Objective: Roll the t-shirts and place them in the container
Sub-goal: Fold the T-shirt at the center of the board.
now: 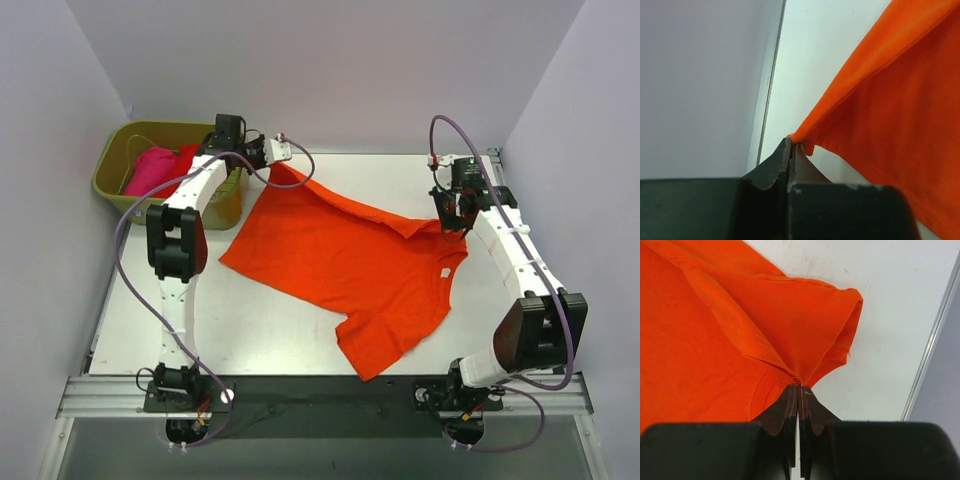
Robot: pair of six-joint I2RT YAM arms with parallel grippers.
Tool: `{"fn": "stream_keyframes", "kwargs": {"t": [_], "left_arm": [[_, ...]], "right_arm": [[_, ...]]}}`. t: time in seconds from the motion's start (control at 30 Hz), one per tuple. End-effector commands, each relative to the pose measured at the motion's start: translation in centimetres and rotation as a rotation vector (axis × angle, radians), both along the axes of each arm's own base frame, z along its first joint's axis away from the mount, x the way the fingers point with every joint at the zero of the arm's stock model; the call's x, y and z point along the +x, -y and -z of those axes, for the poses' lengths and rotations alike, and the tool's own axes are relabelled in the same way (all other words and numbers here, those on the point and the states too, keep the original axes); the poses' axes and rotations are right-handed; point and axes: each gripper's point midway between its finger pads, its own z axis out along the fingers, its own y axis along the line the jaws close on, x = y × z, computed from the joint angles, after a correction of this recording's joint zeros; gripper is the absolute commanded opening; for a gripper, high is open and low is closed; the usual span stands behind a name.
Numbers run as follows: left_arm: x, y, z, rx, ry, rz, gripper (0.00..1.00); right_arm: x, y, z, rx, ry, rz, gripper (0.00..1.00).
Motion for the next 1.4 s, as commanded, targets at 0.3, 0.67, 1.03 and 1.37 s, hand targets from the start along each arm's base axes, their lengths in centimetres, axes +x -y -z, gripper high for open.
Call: {"fn": "stream_keyframes", "kwargs": {"t": [0.3,0.67,1.03,1.37], "left_arm": [[-4.4,-1.2,-0.6,0.214,0.086,0.24,0.0],[-6.6,-2.5,1.5,0.329,0.063,0.294,0.0],[-9.2,-4.7,4.6,0.509,-0.002,0.36,0.0],[-7.6,-1.8,-0.4,0.402,0.071,0.307,0.57]], "right_arm": [[-5.9,0.1,0.7,0.056,-0.089,0.07,0.0],[-8.8,-0.9,1.5,0.123,-0.135,0.076,0.0],[-10.9,-3.0,2.6,0.219,-0.228,0.032,0.0],[-8.3,-4.2,-0.5,0.381,-0.216,0.005,0.48]]}}
